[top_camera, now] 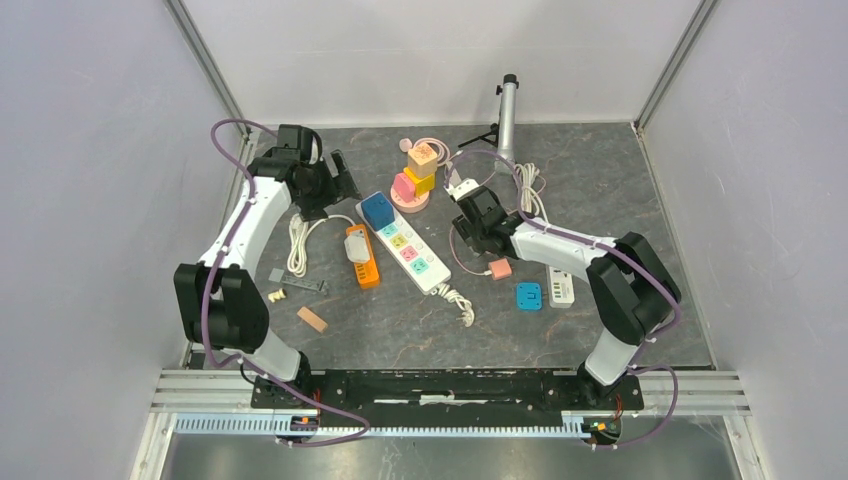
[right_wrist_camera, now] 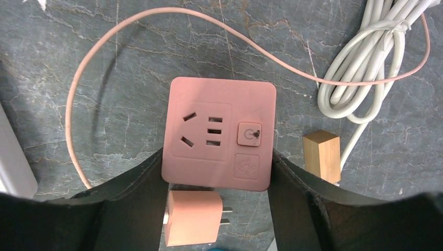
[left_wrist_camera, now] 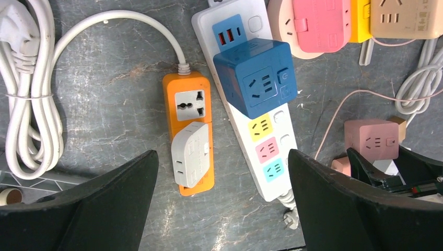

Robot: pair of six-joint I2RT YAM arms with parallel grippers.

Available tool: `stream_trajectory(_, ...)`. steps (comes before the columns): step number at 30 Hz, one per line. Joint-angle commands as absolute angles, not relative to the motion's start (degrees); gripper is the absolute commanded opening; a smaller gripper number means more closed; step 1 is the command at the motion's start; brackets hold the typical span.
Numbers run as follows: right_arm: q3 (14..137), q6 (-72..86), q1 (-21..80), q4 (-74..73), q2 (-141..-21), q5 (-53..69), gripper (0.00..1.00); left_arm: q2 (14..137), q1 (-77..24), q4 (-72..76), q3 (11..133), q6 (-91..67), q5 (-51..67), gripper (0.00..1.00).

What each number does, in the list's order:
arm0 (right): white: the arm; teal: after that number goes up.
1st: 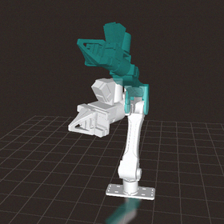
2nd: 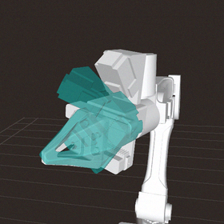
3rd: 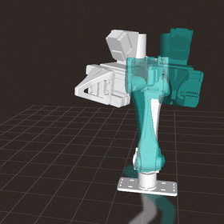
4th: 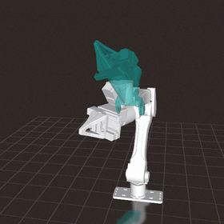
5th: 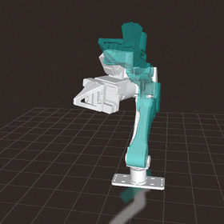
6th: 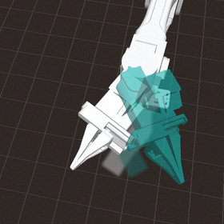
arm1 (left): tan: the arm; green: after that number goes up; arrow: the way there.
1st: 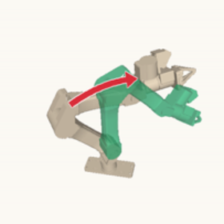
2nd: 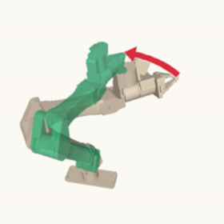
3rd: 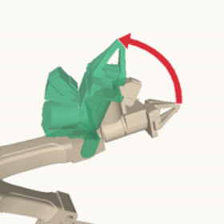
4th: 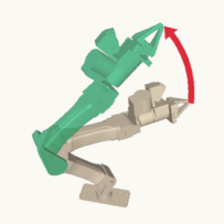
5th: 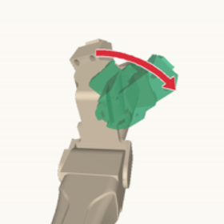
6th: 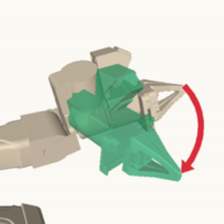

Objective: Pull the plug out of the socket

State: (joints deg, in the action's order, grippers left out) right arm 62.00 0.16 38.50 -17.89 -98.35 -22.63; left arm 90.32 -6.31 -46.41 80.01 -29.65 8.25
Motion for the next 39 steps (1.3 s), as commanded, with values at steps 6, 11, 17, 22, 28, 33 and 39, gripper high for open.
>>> stream_trajectory(6, 62.3, 3.5, 39.8, -10.3, -93.8, -15.4, 0.84, 89.5, -5.4, -48.1, 84.8, -27.3, 9.1, 1.0)
stream_trajectory(11, 63.5, 3.9, 39.8, -9.7, -92.3, -10.2, 0.89, 89.8, -5.6, -48.0, 84.4, -28.4, 12.1, 1.0)
stream_trajectory(17, 60.9, 7.8, 39.9, -2.8, -90.4, 5.6, 0.88, 90.3, -7.5, -44.5, 82.1, -30.9, 13.3, 1.0)
stream_trajectory(22, 59.3, 10.3, 41.4, 2.5, -91.7, 12.3, 0.87, 91.0, -10.0, -39.9, 81.6, -34.3, 12.7, 1.0)
stream_trajectory(28, 62.1, 8.0, 44.2, 2.4, -97.3, 12.7, 0.88, 94.9, -12.1, -38.4, 82.2, -37.6, 6.7, 1.0)
stream_trajectory(33, 66.9, 9.0, 44.6, -6.6, -102.7, 8.0, 0.87, 99.5, -14.4, -43.0, 89.1, -40.1, 0.4, 1.0)
stream_trajectory(39, 65.9, 10.1, 44.6, -5.8, -104.8, 6.1, 0.87, 104.2, -17.3, -44.5, 89.6, -43.2, -5.1, 0.99)
